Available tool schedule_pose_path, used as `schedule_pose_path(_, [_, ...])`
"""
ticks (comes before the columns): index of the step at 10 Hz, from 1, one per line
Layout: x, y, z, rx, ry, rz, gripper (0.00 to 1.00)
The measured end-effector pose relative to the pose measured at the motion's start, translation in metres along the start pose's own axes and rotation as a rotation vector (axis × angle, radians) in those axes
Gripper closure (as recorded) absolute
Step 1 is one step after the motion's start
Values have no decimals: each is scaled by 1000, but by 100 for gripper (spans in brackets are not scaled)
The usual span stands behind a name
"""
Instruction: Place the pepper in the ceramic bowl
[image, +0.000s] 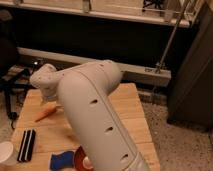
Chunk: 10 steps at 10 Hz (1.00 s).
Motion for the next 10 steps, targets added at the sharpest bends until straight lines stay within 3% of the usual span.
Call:
schedule_pose_path(5, [3,16,29,24,28,41,20])
schedule_pose_path(10, [-2,35,43,12,49,48,20])
